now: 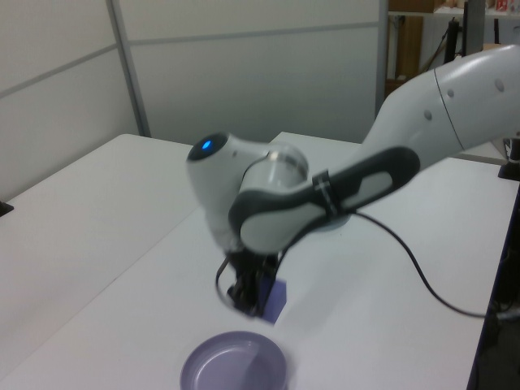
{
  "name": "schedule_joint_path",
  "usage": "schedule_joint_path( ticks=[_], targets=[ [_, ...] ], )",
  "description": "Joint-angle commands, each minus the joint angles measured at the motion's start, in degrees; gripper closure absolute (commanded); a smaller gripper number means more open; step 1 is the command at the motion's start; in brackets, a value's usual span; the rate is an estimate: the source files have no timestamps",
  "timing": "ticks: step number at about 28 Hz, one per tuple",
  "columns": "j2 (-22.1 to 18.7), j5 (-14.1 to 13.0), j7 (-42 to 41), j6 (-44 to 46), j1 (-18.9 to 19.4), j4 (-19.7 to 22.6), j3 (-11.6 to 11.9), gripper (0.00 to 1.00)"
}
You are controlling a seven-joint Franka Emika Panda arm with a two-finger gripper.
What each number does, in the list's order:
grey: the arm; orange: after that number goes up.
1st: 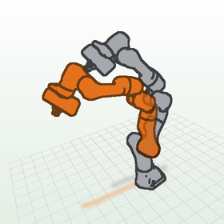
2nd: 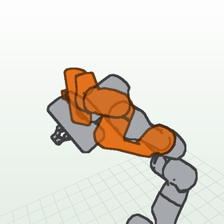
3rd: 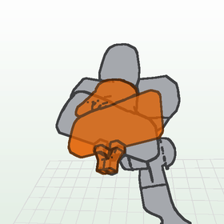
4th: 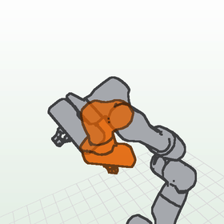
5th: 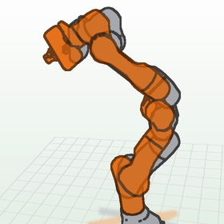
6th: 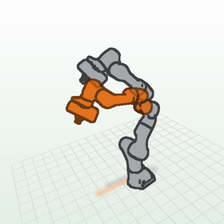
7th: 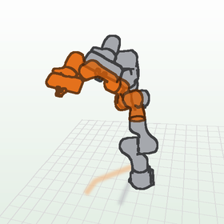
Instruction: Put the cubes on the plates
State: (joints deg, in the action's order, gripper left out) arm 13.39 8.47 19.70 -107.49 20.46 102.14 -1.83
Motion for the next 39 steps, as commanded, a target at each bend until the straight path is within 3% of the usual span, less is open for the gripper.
schedule_joint_path(
  ticks=[1, 8, 10, 11, 12, 16, 25, 32, 39],
  targets=[
    [0.49, 0.15, 3.06, 0.09, 4.31, -0.18, 0.33, 0.70],
    [3.13, 2.25, 4.46, -4.22, 6.34, -0.18, 0.33, 0.68],
    [3.57, 2.60, 5.16, -4.83, 6.34, -0.36, 0.33, 0.61],
    [3.92, 2.87, 5.60, -5.18, 6.43, -0.36, 0.33, 0.53],
    [4.88, 3.22, 6.65, -5.97, 6.43, -0.36, 0.33, 0.27],
    [5.33, 4.27, 7.19, -6.33, 6.43, -0.36, 0.33, 0.00],
    [3.93, 3.84, 7.54, -5.54, 6.43, -0.19, 0.51, 0.00],
    [-2.22, 0.42, 7.10, -0.54, 4.15, -0.54, 1.03, 0.00],
    [-9.68, -1.53, 5.43, 6.92, -1.55, -0.54, 1.30, 0.00]
  ],
)
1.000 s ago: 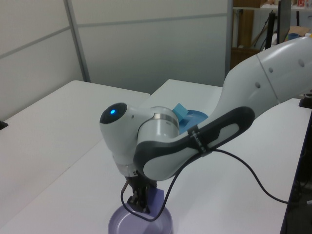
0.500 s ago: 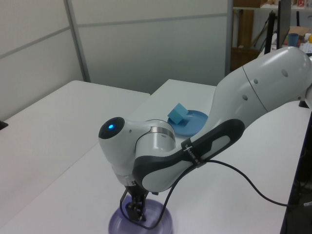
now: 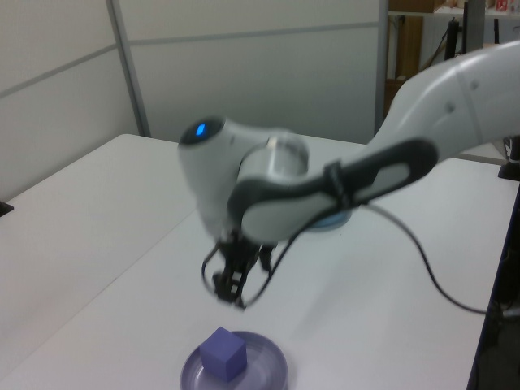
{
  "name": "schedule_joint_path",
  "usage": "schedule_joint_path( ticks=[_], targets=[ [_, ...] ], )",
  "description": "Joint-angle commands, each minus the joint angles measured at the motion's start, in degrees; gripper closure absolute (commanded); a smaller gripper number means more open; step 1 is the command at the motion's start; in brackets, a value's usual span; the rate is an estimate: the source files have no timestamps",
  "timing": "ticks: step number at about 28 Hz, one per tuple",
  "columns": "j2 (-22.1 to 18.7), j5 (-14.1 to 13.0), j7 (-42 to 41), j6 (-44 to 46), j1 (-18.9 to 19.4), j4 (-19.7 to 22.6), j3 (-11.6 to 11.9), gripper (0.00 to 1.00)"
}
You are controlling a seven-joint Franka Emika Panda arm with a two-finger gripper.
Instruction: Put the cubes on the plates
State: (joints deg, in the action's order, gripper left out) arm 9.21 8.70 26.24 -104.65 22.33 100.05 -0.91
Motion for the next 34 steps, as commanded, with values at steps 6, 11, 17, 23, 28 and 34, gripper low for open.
schedule_joint_path(
  ticks=[6, 11, 17, 23, 28, 34],
  targets=[
    [-7.54, -1.23, -1.89, 9.20, -10.80, -1.87, 3.10, 0.00],
    [-7.98, -1.31, -6.63, 10.08, -15.20, -2.93, 3.54, 0.00],
    [-8.42, -2.02, -13.23, 9.47, -17.14, -2.84, 3.54, 0.00],
    [-8.94, -8.95, -19.46, 7.27, -21.53, -2.93, 3.63, 0.00],
    [-9.82, -11.95, -25.45, 7.45, -23.73, -2.93, 3.63, 0.00],
    [-9.73, -11.51, -26.24, 7.71, -23.82, -3.63, 3.63, 0.00]
  ],
)
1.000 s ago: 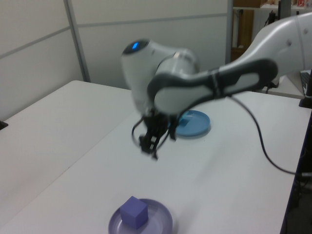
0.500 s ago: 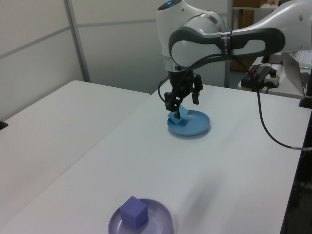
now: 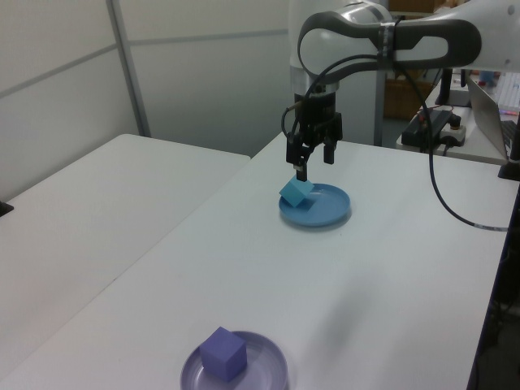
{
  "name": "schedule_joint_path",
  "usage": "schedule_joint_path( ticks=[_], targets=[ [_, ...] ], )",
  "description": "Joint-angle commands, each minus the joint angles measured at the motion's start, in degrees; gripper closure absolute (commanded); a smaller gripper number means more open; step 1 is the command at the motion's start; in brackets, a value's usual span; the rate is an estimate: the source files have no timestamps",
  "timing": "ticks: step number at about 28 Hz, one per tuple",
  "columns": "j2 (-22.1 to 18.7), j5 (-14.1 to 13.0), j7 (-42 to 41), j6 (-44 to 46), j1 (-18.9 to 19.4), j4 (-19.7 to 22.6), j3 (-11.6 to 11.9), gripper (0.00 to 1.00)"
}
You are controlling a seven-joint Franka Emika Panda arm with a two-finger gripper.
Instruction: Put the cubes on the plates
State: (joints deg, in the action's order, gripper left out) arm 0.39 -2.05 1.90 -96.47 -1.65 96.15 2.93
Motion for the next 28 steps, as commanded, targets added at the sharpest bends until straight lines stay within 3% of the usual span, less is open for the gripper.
schedule_joint_path(
  ticks=[1, 7, 21, 28],
  targets=[
    [-0.92, -0.77, -2.50, -0.48, 0.16, 0.35, -0.20, 0.00],
    [-0.57, -0.59, -4.53, -0.48, -0.55, -1.50, 0.24, 0.00],
    [0.05, 2.83, -4.18, -0.65, -0.11, -1.50, -0.29, 0.00],
    [0.14, 3.01, -4.09, -0.48, 0.07, -1.23, -0.29, 0.00]
  ],
)
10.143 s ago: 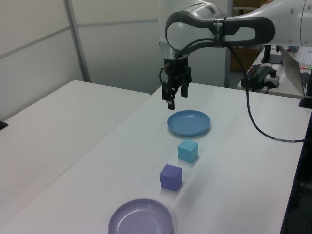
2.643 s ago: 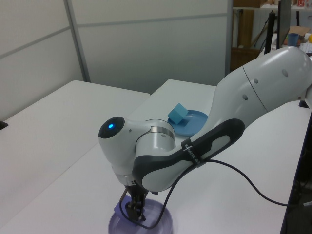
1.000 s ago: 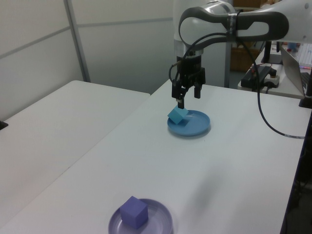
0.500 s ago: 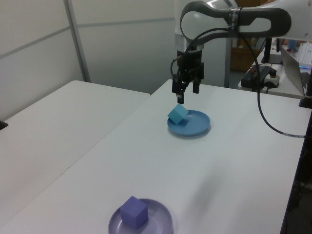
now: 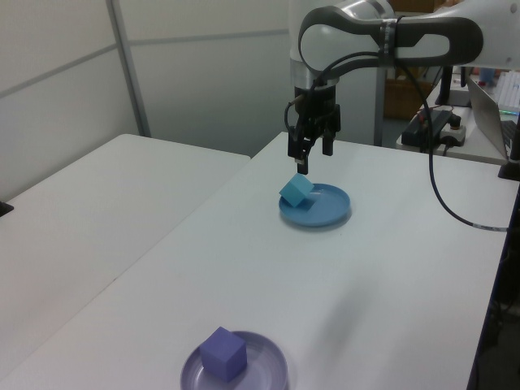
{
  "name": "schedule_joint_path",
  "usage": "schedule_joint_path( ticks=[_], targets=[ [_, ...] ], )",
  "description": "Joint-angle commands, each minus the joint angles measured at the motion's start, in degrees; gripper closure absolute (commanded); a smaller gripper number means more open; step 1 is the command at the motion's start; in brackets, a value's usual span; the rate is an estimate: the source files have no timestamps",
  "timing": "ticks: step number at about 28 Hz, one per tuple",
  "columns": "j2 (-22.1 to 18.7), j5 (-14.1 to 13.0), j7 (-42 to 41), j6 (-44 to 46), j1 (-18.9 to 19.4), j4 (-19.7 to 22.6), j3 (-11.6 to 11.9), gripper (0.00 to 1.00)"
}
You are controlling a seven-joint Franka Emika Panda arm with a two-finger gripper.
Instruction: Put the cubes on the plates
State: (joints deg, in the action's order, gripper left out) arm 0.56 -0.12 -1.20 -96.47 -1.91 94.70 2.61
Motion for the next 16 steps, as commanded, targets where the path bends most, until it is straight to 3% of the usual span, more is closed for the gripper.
schedule_joint_path(
  ticks=[1, 16],
  targets=[
    [-0.03, 1.09, -1.00, -0.48, 0.07, 0.23, 0.02, 0.00],
    [-0.03, 1.09, -0.64, -0.30, 0.15, 0.23, 0.11, 0.00]
  ],
)
